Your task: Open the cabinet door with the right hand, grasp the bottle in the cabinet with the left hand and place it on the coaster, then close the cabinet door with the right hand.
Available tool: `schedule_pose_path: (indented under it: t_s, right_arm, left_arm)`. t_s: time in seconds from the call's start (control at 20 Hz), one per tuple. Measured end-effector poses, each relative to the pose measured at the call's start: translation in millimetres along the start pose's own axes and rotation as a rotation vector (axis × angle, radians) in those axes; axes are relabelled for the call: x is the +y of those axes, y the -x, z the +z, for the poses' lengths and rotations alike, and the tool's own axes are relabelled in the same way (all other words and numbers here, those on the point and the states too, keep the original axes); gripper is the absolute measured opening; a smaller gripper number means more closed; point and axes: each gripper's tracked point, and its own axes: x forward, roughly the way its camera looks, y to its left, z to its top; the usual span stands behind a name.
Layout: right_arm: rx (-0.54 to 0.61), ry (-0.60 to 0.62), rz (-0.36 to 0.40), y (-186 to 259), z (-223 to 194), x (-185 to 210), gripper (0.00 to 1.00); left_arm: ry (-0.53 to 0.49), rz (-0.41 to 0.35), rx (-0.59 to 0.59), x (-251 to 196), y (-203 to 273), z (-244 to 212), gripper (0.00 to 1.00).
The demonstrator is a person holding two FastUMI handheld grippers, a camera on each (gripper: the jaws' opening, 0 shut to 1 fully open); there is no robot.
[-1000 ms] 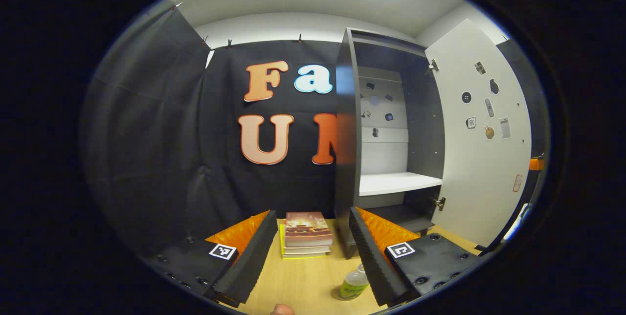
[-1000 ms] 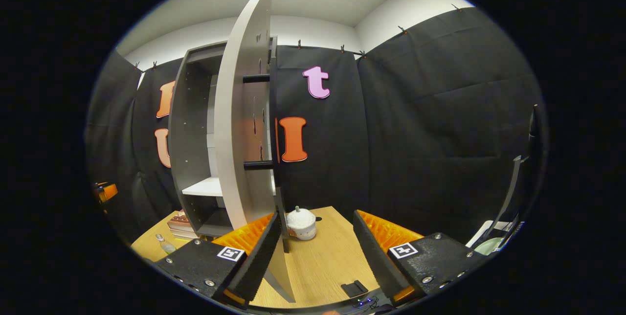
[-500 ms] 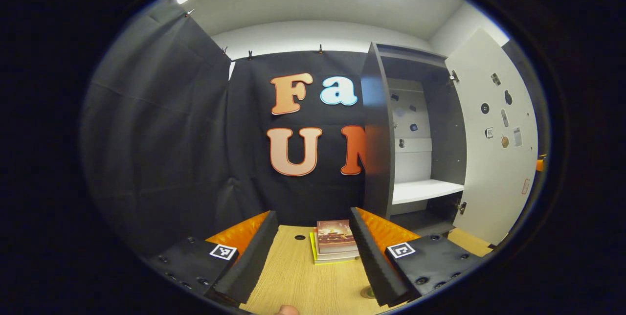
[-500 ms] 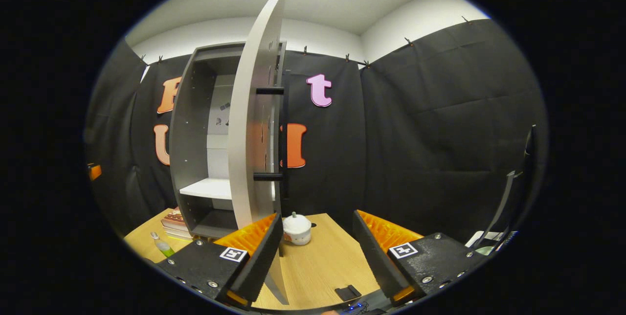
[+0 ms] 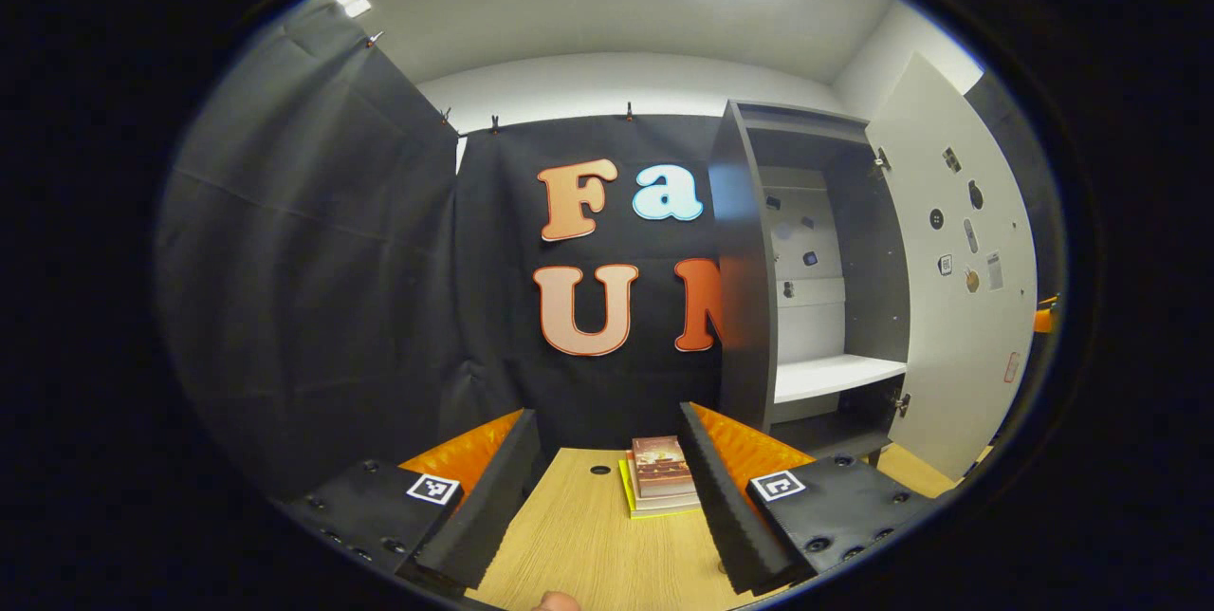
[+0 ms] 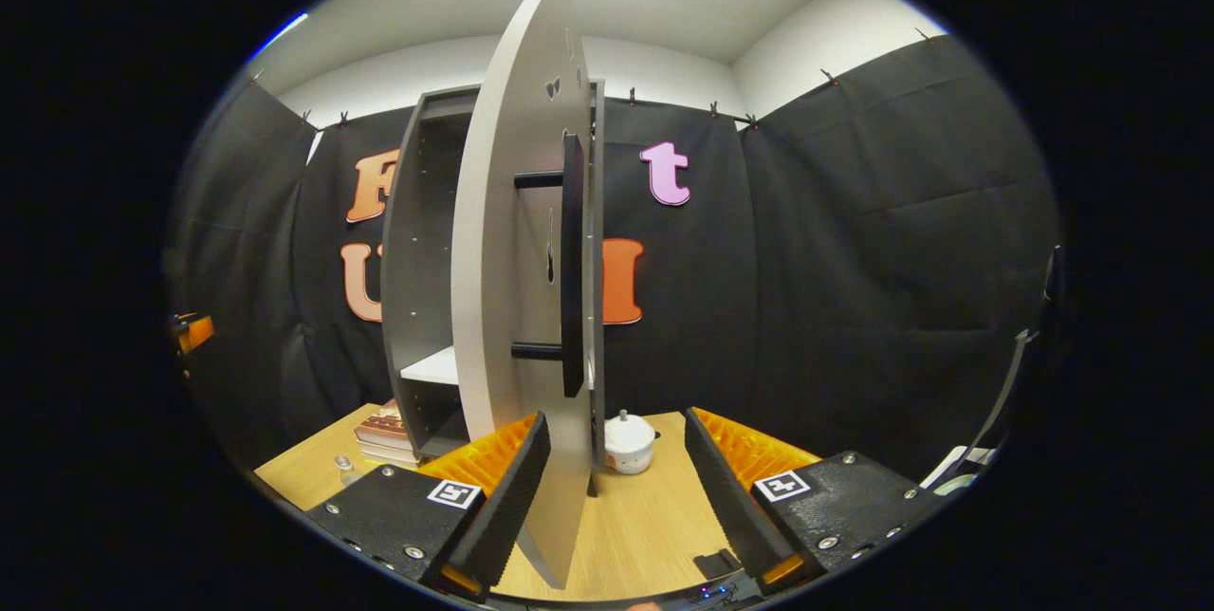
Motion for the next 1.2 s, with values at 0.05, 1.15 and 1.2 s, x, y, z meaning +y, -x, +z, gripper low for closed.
schedule_pose_path:
  t_s: [0.05,1.15,1.2]
  right_arm:
    - [-0.001,0.001,0.015,-2,0,9,0.89]
    - [-0.011,-0.051,0.249,-94,-9,181,0.97]
    - [-0.016,-0.046,0.245,-103,-8,189,0.93]
  left_arm:
    - [-0.001,0.001,0.004,1,1,-3,0.96]
    - [0.044,0.035,0.078,52,0,-55,0.96]
    - [0.044,0.036,0.079,54,-2,-55,0.96]
